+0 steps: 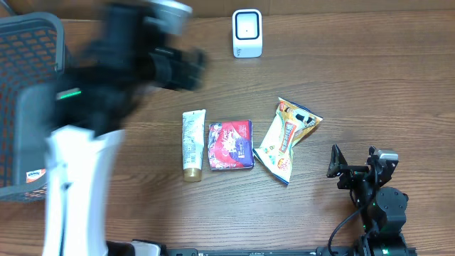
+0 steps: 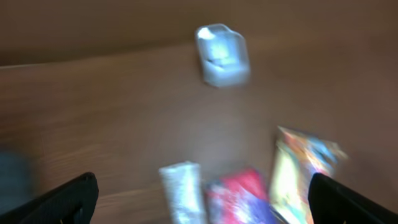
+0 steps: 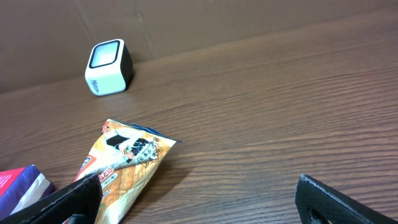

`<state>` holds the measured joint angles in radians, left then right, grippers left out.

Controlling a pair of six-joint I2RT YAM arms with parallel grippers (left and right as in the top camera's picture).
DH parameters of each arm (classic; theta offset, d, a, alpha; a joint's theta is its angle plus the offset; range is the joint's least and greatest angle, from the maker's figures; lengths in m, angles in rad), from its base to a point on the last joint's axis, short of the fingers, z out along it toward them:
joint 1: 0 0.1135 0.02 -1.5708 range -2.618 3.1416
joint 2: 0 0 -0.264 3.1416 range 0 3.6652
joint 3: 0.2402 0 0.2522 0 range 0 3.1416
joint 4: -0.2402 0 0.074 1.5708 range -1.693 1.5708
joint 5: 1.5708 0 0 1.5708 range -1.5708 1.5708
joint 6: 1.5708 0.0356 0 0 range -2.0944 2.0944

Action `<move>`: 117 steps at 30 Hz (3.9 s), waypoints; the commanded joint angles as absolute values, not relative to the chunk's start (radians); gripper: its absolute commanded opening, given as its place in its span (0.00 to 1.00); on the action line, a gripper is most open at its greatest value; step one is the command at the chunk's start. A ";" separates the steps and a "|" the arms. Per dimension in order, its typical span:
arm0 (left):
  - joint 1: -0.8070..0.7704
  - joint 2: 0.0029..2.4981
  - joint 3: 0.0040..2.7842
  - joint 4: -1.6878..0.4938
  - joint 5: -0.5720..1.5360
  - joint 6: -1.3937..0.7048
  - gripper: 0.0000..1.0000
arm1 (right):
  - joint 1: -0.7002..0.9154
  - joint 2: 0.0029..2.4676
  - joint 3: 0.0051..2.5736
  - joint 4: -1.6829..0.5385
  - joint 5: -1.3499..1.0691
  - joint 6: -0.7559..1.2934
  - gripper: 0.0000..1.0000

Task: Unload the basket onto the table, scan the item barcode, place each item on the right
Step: 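Carry the yellow snack bag right of the package and release it, then reach the left gripper into the basket and grasp the orange Kleenex tissue pack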

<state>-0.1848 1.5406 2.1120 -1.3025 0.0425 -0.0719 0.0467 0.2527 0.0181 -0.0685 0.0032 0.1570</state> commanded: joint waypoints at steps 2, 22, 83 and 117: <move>0.143 1.510 2.289 -1.379 -0.074 -0.236 1.00 | 0.051 0.252 0.008 -0.065 -0.003 0.160 1.00; 0.871 1.700 1.793 -1.242 -0.118 -0.451 1.00 | 0.051 0.252 0.008 -0.081 -0.036 0.159 1.00; 0.878 1.909 1.244 -0.588 -0.179 0.568 1.00 | 0.051 0.252 0.008 -0.085 -0.009 0.159 1.00; 0.844 1.909 1.401 -0.769 -0.085 0.497 1.00 | 0.051 0.278 0.008 -0.084 -0.009 0.159 1.00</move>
